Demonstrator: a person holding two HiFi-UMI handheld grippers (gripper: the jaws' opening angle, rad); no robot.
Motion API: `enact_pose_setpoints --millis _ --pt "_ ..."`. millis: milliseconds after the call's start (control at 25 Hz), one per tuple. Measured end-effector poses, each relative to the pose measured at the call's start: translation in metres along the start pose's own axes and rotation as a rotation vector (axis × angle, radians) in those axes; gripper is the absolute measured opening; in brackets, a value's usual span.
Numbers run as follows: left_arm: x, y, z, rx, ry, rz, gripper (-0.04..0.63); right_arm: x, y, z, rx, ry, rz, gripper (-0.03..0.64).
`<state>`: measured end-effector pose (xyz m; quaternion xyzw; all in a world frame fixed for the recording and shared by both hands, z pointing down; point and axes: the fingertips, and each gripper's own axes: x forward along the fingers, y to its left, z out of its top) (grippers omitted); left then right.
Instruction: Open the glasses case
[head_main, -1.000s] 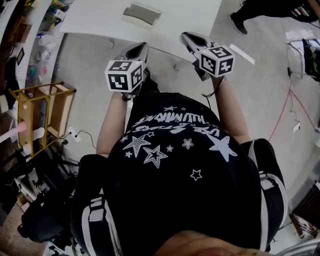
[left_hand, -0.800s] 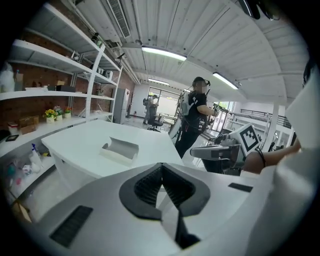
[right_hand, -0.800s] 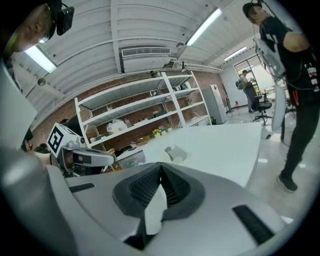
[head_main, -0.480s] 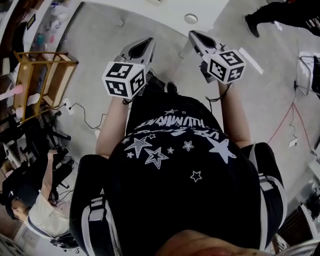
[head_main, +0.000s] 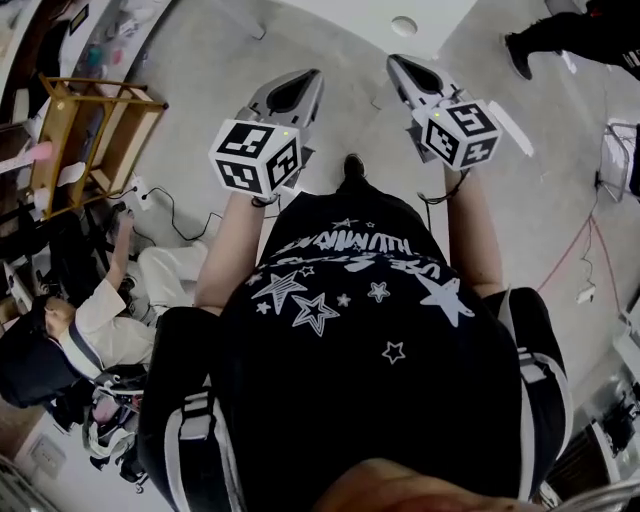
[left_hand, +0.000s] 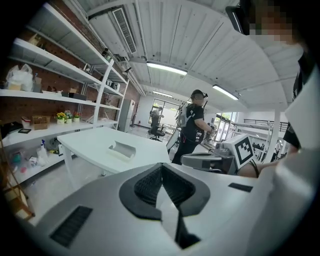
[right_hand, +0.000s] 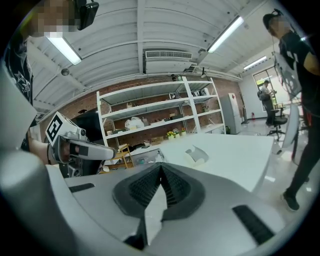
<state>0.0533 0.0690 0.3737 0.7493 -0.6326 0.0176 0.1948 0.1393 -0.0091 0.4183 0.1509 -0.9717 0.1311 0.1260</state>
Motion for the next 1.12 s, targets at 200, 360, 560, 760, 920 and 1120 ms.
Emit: enact_pose_setpoints --millis 200,360,560,760,920,1120 --pt "-0.04 -0.002 -0.017 -0.025 -0.011 0.005 0.011 -0.005 0.033 -0.011 0.004 0.005 -0.009 0.008" --pt "-0.076 -0.009 -0.033 -0.039 -0.018 0.006 0.011 -0.017 0.069 -0.024 -0.018 0.013 -0.02 0.008" --pt "-0.127 -0.023 -0.049 -0.048 -0.037 -0.007 0.011 -0.04 0.118 -0.038 -0.037 0.016 -0.031 0.008" --pt "-0.167 -0.04 -0.065 -0.055 -0.044 -0.025 0.011 -0.068 0.155 -0.055 -0.036 0.017 -0.052 0.008" --pt "-0.188 -0.057 -0.075 -0.054 -0.047 -0.047 0.011 -0.088 0.172 -0.069 -0.024 0.022 -0.078 0.008" --pt "-0.214 -0.067 -0.082 -0.038 -0.066 -0.035 0.011 -0.102 0.198 -0.074 -0.054 0.017 -0.074 0.008"
